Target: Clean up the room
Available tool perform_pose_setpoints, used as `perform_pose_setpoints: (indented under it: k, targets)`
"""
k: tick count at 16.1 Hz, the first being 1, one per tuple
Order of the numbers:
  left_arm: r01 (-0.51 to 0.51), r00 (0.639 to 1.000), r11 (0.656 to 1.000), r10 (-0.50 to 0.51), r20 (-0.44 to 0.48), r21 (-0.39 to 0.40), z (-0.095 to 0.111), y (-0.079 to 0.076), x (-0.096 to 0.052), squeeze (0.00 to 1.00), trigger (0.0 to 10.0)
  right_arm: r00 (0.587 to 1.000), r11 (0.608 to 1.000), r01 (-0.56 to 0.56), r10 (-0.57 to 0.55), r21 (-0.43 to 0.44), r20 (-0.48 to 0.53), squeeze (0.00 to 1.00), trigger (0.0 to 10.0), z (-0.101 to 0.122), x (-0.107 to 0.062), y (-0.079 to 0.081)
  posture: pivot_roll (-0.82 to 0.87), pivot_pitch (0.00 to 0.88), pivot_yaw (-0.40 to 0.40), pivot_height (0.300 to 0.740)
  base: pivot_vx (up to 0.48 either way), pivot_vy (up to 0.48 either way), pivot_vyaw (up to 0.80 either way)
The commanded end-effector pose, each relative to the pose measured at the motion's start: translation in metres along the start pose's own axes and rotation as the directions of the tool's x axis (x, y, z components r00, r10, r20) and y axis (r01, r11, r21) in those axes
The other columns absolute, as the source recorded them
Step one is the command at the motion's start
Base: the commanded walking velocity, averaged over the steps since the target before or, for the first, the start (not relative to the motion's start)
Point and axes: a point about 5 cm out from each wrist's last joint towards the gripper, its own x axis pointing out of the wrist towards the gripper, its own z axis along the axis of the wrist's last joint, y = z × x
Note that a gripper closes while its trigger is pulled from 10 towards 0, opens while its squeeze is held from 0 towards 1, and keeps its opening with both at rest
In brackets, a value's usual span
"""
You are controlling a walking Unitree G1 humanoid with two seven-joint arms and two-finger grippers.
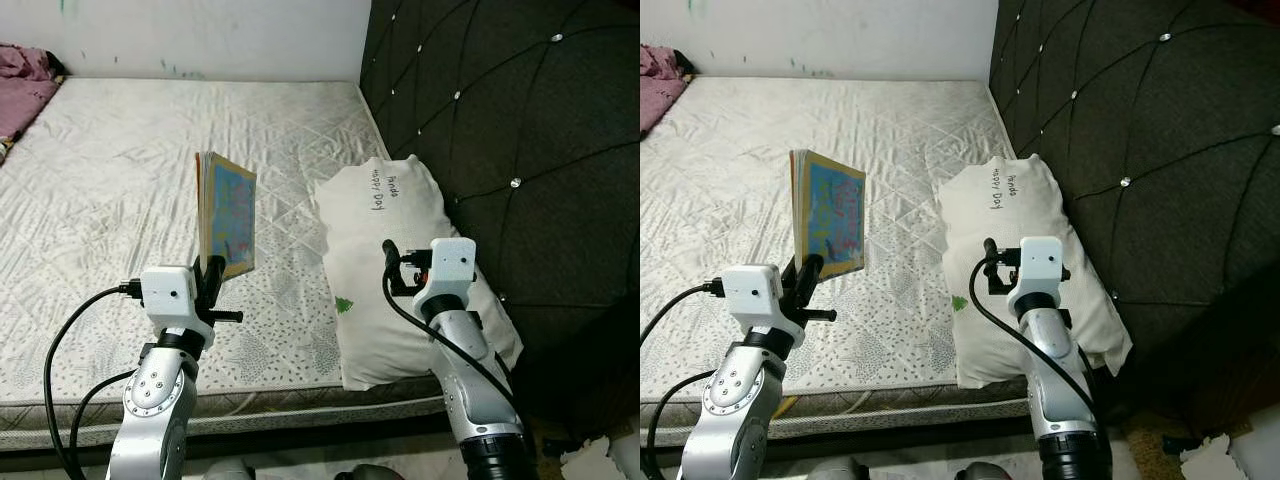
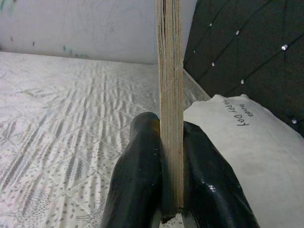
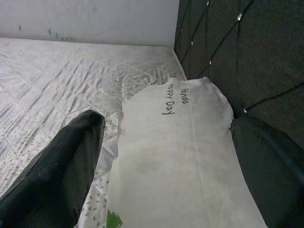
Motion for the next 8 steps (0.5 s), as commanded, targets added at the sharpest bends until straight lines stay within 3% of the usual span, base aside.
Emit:
perform_pose_setpoints:
  k: [1, 5, 8]
  targets:
    - [0.013, 0.998, 1.000, -0.013, 0.055, -0.002, 0.0130, -0.0040, 0.0037, 0.00, 10.0, 1.000, 1.000, 0.002, -0.002, 0.001, 0.006, 0.00, 10.0, 0.0035, -0.0002, -0.0029, 0.05, 0.013, -0.042, 0.740, 0.000, 0.000, 0.00]
    - [0.014, 0.999, 1.000, -0.013, 0.048, -0.012, 0.0128, -0.0050, 0.0057, 0.00, 10.0, 1.000, 1.000, -0.011, 0.012, -0.008, 0.009, 0.00, 10.0, 0.0051, 0.0005, -0.0027, 0.05, 0.009, -0.052, 0.740, 0.000, 0.000, 0.00]
    - [0.011, 0.999, 1.000, -0.011, 0.046, -0.011, 0.0127, -0.0050, 0.0067, 0.00, 10.0, 1.000, 1.000, -0.023, 0.023, -0.011, 0.008, 0.00, 10.0, 0.0053, 0.0013, -0.0019, 0.05, 0.005, -0.054, 0.711, 0.000, 0.000, 0.00]
